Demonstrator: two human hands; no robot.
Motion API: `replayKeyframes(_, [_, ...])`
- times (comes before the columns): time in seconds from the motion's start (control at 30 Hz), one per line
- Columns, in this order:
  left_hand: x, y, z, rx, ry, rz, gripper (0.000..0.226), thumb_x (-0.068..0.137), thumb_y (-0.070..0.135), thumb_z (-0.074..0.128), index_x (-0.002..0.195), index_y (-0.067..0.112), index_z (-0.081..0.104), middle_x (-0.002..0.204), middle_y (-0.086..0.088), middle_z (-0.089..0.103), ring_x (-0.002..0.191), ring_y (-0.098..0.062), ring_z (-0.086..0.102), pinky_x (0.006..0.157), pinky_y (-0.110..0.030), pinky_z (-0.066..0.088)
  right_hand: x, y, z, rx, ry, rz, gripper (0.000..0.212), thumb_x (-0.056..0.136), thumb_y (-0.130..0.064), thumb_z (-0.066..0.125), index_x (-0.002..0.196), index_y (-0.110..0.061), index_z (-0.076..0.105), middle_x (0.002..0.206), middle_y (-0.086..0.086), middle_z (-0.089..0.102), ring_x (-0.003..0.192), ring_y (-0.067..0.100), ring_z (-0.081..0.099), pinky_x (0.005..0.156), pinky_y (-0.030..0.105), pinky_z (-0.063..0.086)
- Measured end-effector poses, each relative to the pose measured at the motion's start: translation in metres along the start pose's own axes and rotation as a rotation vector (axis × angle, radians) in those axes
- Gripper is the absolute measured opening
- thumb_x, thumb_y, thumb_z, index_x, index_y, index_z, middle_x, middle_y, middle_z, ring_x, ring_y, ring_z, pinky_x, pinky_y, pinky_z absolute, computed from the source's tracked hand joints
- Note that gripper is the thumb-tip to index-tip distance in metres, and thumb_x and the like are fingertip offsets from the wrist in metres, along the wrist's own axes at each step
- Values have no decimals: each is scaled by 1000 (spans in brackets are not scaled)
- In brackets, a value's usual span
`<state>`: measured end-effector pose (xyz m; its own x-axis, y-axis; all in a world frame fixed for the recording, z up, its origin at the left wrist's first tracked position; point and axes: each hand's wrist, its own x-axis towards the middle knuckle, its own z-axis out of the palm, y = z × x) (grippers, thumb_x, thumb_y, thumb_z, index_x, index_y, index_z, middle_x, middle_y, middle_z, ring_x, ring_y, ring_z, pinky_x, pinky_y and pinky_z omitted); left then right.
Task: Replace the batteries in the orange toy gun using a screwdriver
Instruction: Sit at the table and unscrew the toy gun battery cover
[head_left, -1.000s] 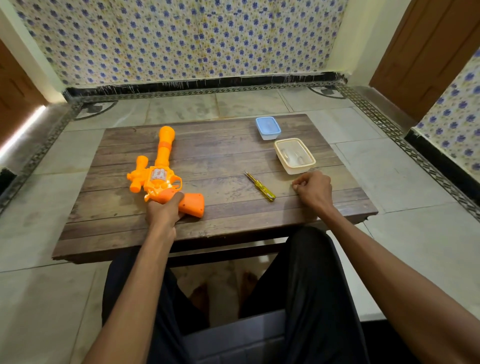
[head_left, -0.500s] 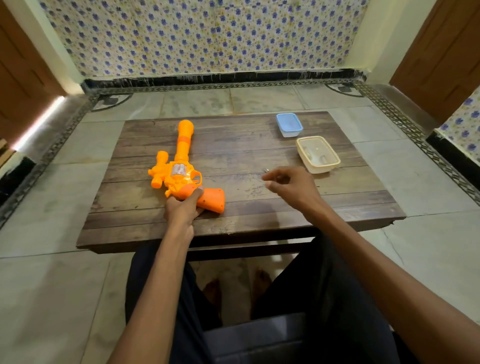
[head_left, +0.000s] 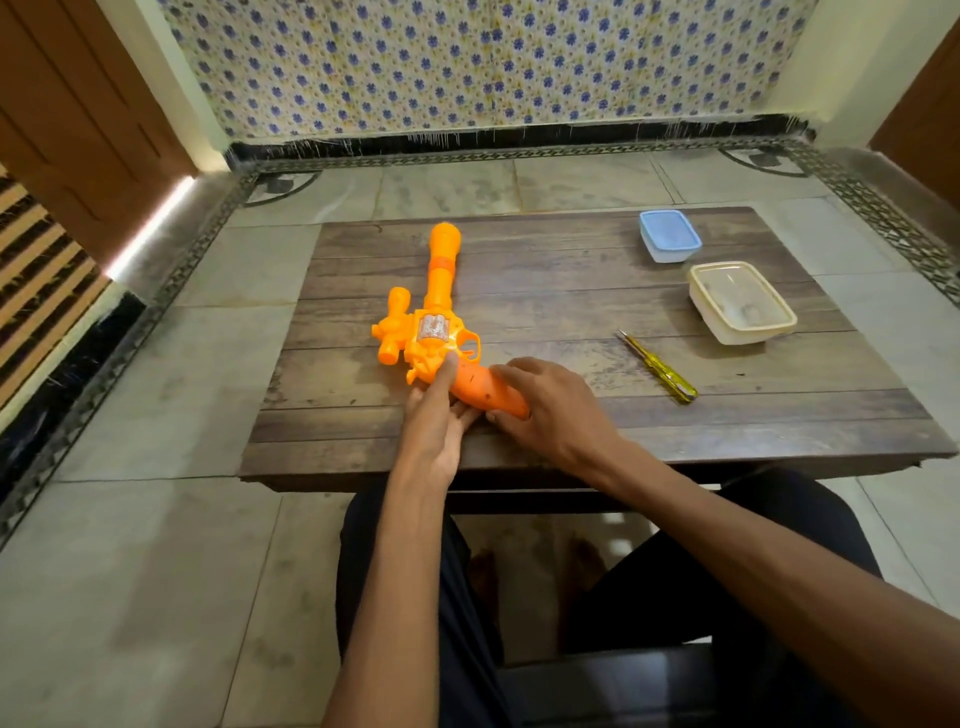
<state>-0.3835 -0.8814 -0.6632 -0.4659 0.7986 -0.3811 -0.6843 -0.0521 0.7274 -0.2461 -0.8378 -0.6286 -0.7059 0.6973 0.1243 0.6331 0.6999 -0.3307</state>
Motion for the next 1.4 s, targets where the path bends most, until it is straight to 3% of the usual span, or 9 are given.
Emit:
replayKeyframes(0.13, [3,-7,16,-116,-6,22,47,100,19,56,144,8,45,115,-14,69,93,-20,72,72,-31,61,0,-2,5,-108,27,-69,41,89,-35,58,124,-15,58,116,9,63,89,35,61,70,41,49])
replayKeyframes(0.3, [3,-7,15,-160,-16,12,45,103,19,51,144,3,43,98,-13,71,84,-20,73,69,-31,61,2,-3,8,-305,55,-101,47,91,-39,52,128,-11,57,125,7,64,92,32,65,68,38,48])
replayKeyframes(0.47, [7,-7,16,-154,-4,15,50,104,27,47,146,1,40,108,-16,67,93,-22,70,76,-32,61,3,-5,15,-365,178,-176,37,85,-31,47,104,-8,69,107,9,72,97,30,69,74,38,51])
replayKeyframes(0.63, [10,-7,12,-174,-12,-6,52,104,33,47,146,2,42,134,-24,58,116,-33,63,84,-36,60,0,-9,18,-316,238,-194,31,85,-25,54,106,-7,69,111,11,72,101,31,68,71,38,54])
replayKeyframes(0.73, [8,-6,11,-155,-57,-33,55,104,39,42,145,3,41,123,-23,62,105,-30,66,79,-36,60,-5,-8,14,-334,313,-181,26,87,-23,58,107,-10,69,109,7,71,95,32,64,66,38,50])
replayKeyframes(0.93, [5,-3,13,-134,-69,-65,51,105,40,38,138,2,47,111,-19,63,97,-27,65,87,-40,54,-11,-13,-3,-108,369,-170,25,85,-6,57,105,-11,71,86,8,70,74,26,58,53,35,49])
replayKeyframes(1.1, [8,-4,15,-176,-34,-38,47,104,34,45,145,12,43,132,-18,62,111,-29,64,84,-41,55,-1,15,-31,409,462,250,21,89,-18,63,105,-21,75,73,1,73,64,15,68,68,37,55])
replayKeyframes(1.27, [14,-10,14,-136,-28,-23,50,104,34,44,145,6,43,115,-19,63,103,-28,65,96,-46,51,-15,65,-34,-177,302,251,15,85,-9,59,88,-17,71,73,13,70,67,38,65,56,37,49])
replayKeyframes(1.4, [16,-13,15,-131,-9,-11,49,103,33,46,146,10,42,127,-17,63,114,-29,63,102,-49,48,-31,85,-21,-388,151,175,6,85,-15,61,88,-18,66,83,4,68,77,32,66,54,32,42])
